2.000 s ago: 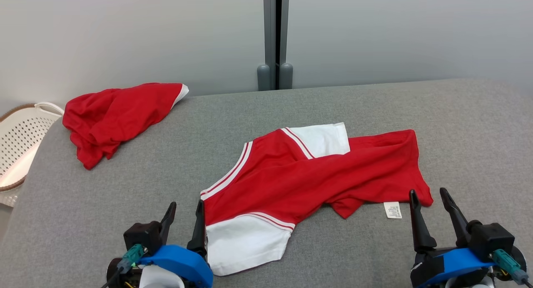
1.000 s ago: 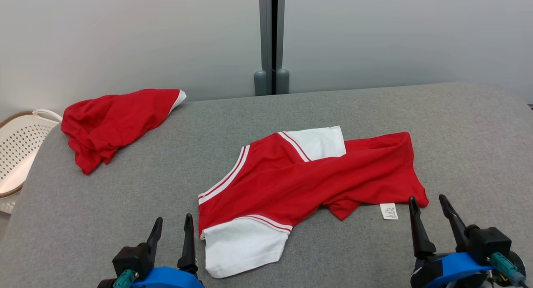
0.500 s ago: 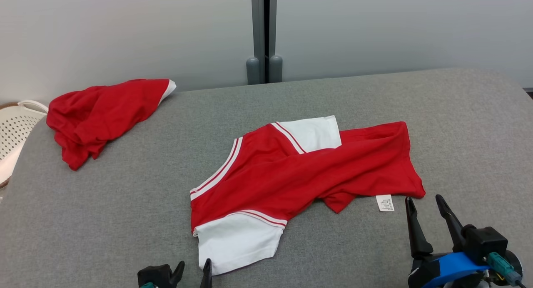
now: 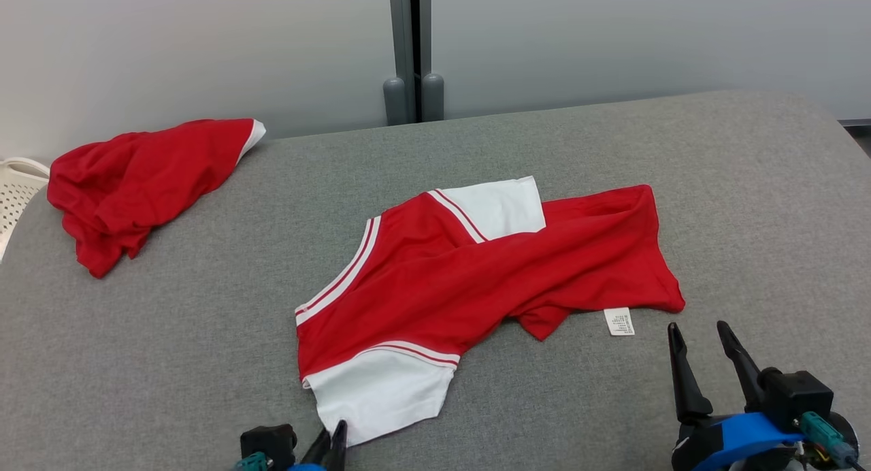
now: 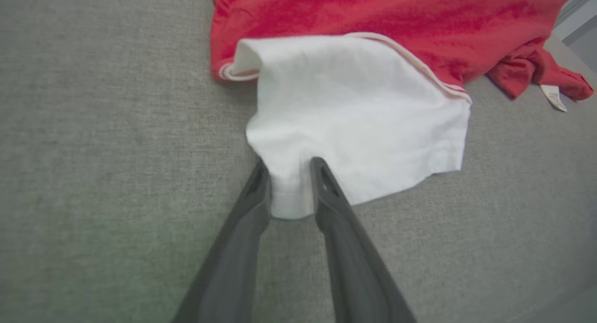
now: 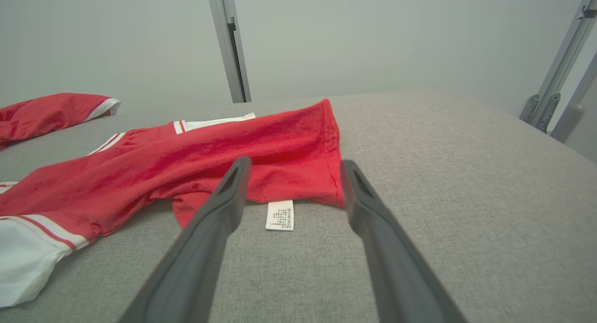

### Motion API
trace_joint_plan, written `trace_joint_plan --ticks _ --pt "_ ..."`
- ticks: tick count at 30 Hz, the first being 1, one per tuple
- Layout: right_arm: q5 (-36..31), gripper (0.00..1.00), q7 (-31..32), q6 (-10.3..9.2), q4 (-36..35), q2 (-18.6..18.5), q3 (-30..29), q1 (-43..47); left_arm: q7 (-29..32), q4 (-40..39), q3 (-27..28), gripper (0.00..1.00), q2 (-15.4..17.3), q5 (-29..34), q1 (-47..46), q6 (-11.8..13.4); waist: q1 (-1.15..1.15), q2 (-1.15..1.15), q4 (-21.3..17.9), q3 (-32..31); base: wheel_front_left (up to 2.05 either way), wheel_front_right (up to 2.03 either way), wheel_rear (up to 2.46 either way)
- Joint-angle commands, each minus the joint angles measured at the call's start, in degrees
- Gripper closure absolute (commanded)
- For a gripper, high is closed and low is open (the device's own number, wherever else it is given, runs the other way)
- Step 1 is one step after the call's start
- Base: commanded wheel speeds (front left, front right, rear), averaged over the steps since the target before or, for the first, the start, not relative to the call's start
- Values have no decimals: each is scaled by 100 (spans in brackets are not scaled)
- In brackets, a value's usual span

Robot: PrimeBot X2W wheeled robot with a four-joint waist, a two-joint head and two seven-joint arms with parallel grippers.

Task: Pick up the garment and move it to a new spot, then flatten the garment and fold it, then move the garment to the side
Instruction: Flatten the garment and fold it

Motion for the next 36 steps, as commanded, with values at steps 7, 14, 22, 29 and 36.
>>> trace_joint_plan --ticks 7,14,22,29,36 --pt "-292 0 -26 2 718 -26 -711 -255 -125 -75 -151 100 -5 20 -176 -52 -1 -1 294 73 0 0 0" --pt "-956 0 76 2 1837 -26 -1792 -1078 -173 -484 -195 100 91 104 -291 30 -1 -1 733 319 0 0 0" --pt "-1789 0 164 1 2836 -30 -2864 -2013 -59 -983 -282 100 99 108 -332 64 -1 -1 1039 617 0 0 0" --pt "-2394 4 335 1 3512 -27 -3383 -2545 -53 -1272 -273 100 131 66 -340 123 -1 -1 1034 768 0 0 0" --pt "-2416 100 378 2 4278 -5 -3317 -2983 -89 -1446 -244 100 162 16 -384 146 -1 -1 887 837 0 0 0"
